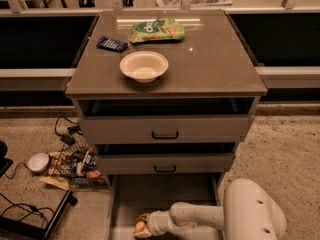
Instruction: Pick orange from bottom drawer and place on counter
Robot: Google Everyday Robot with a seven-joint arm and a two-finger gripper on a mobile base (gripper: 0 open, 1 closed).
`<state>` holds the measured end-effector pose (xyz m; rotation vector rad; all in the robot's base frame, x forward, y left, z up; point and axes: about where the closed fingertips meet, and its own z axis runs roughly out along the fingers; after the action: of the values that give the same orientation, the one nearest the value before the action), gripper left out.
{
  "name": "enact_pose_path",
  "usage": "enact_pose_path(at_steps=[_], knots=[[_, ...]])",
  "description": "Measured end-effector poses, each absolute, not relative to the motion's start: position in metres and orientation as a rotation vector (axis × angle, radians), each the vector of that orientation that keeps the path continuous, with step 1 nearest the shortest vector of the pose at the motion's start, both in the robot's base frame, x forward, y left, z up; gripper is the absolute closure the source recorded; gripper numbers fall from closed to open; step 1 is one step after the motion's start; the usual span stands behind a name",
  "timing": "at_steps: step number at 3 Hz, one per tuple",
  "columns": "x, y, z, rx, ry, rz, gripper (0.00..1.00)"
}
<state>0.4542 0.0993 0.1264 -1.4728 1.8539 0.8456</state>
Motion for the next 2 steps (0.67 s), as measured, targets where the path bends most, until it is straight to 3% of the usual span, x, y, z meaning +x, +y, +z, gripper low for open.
enact_pose_path(at_steps=[1, 2], knots=[[0.4531, 0.1006, 0.1261, -1.473, 1.853, 0.849, 1.00], [0.4531, 0.1006, 0.1261, -1.473, 1.853, 0.849, 1.00]])
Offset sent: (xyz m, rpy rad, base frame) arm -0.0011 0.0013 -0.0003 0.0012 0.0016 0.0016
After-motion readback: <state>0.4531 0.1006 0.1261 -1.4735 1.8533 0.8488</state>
